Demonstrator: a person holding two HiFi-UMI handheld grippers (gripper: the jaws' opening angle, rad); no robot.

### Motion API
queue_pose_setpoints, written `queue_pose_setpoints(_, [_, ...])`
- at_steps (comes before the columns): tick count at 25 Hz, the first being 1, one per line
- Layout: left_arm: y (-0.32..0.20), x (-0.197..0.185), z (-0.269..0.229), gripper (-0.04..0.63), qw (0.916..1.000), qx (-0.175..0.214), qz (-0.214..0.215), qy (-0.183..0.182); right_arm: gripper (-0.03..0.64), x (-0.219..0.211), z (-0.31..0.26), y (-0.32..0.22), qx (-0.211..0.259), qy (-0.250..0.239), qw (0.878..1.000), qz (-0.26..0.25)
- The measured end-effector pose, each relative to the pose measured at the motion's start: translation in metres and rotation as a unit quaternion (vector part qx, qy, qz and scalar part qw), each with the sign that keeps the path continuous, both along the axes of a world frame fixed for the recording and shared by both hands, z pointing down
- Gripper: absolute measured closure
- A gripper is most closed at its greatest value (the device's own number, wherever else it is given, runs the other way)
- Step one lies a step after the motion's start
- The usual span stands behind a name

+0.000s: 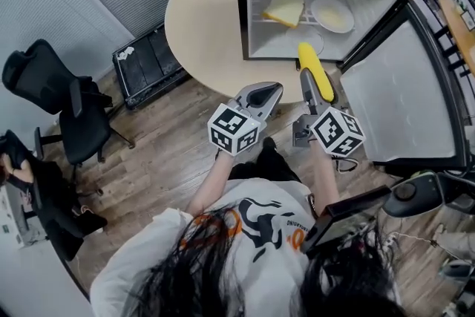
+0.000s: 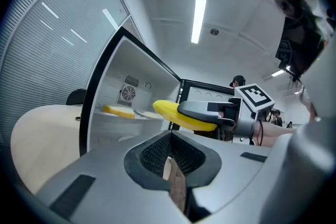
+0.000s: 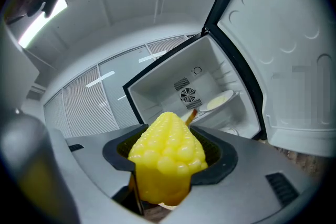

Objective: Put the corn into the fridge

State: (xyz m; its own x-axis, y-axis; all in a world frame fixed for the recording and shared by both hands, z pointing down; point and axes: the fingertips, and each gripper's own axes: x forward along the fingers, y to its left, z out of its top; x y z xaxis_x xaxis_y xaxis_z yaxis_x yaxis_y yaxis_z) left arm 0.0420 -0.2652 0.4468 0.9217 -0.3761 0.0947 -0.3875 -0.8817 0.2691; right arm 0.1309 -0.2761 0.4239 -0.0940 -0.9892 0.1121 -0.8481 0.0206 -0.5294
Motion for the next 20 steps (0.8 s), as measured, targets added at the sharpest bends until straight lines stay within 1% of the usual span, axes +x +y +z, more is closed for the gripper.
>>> queue_pose_setpoints(6, [-0.032, 0.016, -0.006, 0.584, 0.9999, 0.007, -0.011, 0.001, 0.36, 0.022, -0.009, -0.049, 0.006, 0.018, 1.0, -0.021])
queue_pose_setpoints(12, [-0.065, 0.034, -0.003, 0.584, 0.9996, 0.007, -0.028, -0.004, 0.36, 0.034, -0.009, -0.101, -0.006, 0.064, 0.995, -0.083])
queue_pose_setpoints(17, [-0.089, 0.046, -0.004, 0.584, 0.9991, 0.011, -0.039, -0.008, 0.36, 0.034, -0.008, -0.14, -0.012, 0.085, 0.988, -0.132])
queue_pose_setpoints(20, [-0.101, 0.049, -0.002, 0.584, 0.9987, 0.012, -0.049, -0.011, 0.36, 0.027, -0.007, -0.161, -0.015, 0.094, 0.982, -0.161])
